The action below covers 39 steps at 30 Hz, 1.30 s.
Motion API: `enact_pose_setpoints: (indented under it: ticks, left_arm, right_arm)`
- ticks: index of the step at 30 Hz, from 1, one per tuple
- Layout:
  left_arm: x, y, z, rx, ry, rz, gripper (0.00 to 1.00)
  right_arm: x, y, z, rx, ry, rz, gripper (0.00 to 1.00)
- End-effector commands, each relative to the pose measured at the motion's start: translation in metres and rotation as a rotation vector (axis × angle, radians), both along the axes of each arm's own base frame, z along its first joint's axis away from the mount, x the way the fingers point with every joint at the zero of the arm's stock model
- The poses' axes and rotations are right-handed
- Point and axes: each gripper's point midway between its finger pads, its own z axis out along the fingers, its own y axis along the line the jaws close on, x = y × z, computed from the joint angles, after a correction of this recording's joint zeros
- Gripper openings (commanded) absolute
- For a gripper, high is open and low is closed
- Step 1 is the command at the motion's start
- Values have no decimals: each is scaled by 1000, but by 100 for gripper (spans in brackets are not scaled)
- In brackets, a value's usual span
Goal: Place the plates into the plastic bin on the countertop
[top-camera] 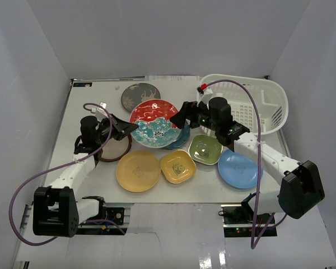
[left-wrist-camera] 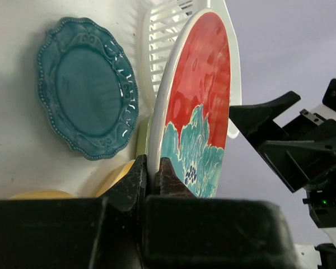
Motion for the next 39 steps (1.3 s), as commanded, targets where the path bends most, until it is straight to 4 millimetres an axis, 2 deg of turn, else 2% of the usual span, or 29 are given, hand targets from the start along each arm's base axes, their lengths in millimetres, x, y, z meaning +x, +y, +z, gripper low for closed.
enact_pose_setpoints:
  ticks: [1,6,11,12,14,15,17,18,19,20,21,22,24,25,27,28,29,30,31,32,33,34,35,36,37,38,39]
  left_arm:
    - [-8,-12,73,-55,-241,-90,0]
    - [-11,-16,70,-85,-224,-114,0]
    - [-13,-19,75,-95,-242,-139,0]
    - [-12,-20,75,-94,-242,-145,0]
    - [-12,-23,77,-93,-247,-164,0]
    - [-13,-24,77,-95,-244,-177,0]
    - [-11,-27,74,-97,-228,-187,0]
    - [-9,-27,75,-97,-220,-187,0]
    - [-7,-28,73,-98,-209,-189,2]
    - [-6,-28,72,-100,-200,-194,7]
    - [-4,-29,75,-100,-201,-200,12]
    - [-4,-30,76,-104,-199,-212,26]
    - [0,-31,78,-105,-192,-217,44]
    - [3,-31,79,-94,-201,-217,64]
    - [13,-30,81,-70,-188,-200,77]
    - [21,-27,81,-49,-188,-169,85]
    - [30,-25,74,-6,-187,-156,86]
    - [36,-22,65,18,-132,-137,87]
    - [49,-16,74,46,-152,-93,88]
    - [57,-13,72,79,-154,-74,88]
    - [65,-9,57,101,-89,-51,88]
    - [76,-3,66,116,-101,-22,87]
    - [87,6,62,152,-94,35,86]
    - [98,15,50,171,-57,70,85]
    - [107,20,53,182,-59,96,84]
    - [114,29,44,203,-24,137,84]
    - [124,37,28,215,15,162,83]
  right_arm:
    - [8,-2,18,33,-55,-46,95]
    - [6,-7,5,21,-33,-66,96]
    - [4,-4,-4,37,-3,-53,99]
    - [0,-2,-6,47,7,-29,89]
    - [-1,1,1,92,2,-12,78]
    - [-4,4,2,109,8,12,63]
    - [-4,5,10,152,3,23,49]
    - [-7,7,13,168,8,48,30]
    - [-8,8,16,185,6,57,24]
    - [-7,6,18,203,22,59,20]
    - [-8,6,20,216,27,72,9]
    - [-4,1,21,225,30,59,8]
    - [-2,-6,30,252,24,41,8]
    - [4,-14,33,262,20,14,8]
    - [7,-28,54,302,-11,-22,8]
    - [16,-44,62,318,-27,-66,8]
    - [17,-54,80,344,-63,-82,8]
    - [18,-63,90,359,-78,-96,8]
    - [28,-84,99,369,-100,-148,8]
    - [28,-97,112,386,-128,-171,8]
    - [29,-107,116,392,-128,-178,8]
    - [38,-133,121,389,-148,-241,8]
    - [40,-147,126,384,-165,-272,8]
    - [43,-162,125,370,-160,-315,8]
    - [51,-188,121,334,-179,-394,8]
    - [58,-214,118,306,-190,-487,8]
    - [62,-228,111,278,-182,-538,8]
